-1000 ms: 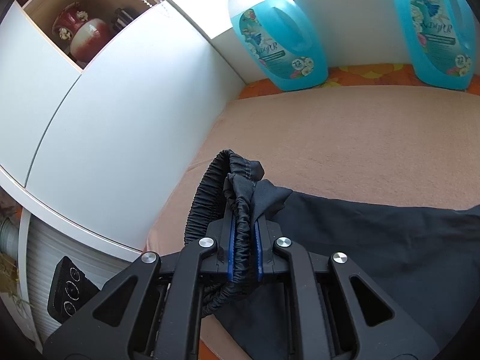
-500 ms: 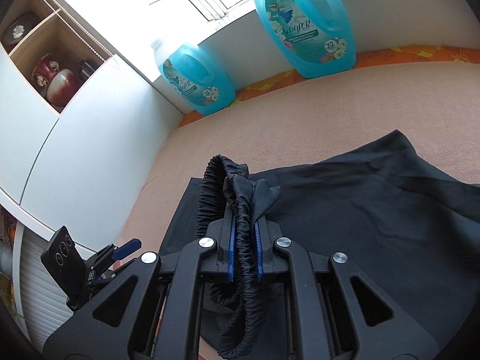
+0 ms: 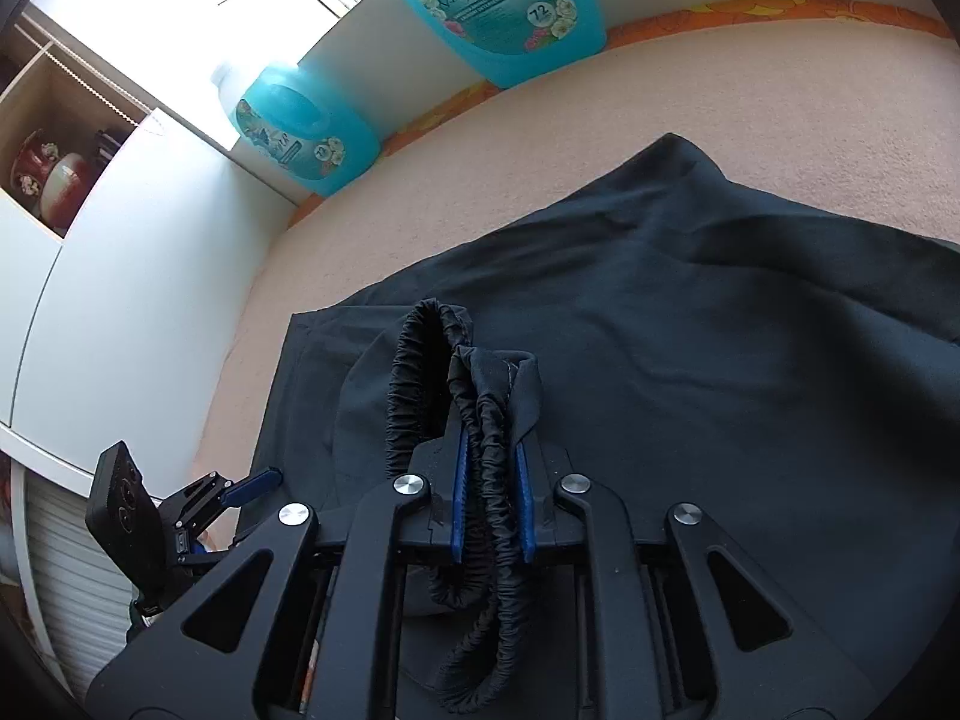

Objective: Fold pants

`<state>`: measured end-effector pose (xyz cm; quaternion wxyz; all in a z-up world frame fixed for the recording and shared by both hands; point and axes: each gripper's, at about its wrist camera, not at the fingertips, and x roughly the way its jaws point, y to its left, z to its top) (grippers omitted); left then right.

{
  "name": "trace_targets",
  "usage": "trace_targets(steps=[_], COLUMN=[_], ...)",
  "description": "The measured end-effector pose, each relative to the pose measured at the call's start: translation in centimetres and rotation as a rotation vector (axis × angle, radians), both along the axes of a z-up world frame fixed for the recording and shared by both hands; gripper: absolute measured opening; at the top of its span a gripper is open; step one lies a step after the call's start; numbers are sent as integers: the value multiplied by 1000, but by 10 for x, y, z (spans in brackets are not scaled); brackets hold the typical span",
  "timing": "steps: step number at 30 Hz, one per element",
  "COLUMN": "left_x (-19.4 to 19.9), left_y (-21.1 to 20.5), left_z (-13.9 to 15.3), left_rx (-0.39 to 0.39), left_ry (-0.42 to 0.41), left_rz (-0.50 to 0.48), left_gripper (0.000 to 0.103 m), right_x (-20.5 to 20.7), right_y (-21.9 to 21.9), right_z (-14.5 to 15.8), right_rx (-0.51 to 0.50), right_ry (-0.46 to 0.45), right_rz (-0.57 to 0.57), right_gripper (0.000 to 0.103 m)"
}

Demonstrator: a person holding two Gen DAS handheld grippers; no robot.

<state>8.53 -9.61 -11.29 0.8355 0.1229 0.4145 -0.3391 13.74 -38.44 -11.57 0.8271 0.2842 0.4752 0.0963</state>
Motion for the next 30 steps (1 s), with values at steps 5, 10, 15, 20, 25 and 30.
trace_targets(steps=[5,10,15,20,25,30], left_x=[-15,-41,-54,-42,-30,-25], left_y=[-18,-86,-154,-179,-174,-168], left_z=[25,31,17,0,-4,0], left_rx=[-68,-70,10,62,14,-26], left_ry=[-32,-53,-90,-88,-28,-10], left_rz=[-61,-250,-364,-333,-305,-289], left_gripper=[43,43,43,43,42,20], right_x=[-9,-21,-32,-39,-34,-24], right_y=[-17,-35,-48,-49,-48,-37], right_z=[-4,-9,-16,-17,-17,-16], right_rx=[76,151,244,221,187,88], right_ry=[10,22,28,34,29,51], right_rz=[-35,-68,-94,-78,-68,-35], right_gripper=[49,53,53,53,52,33])
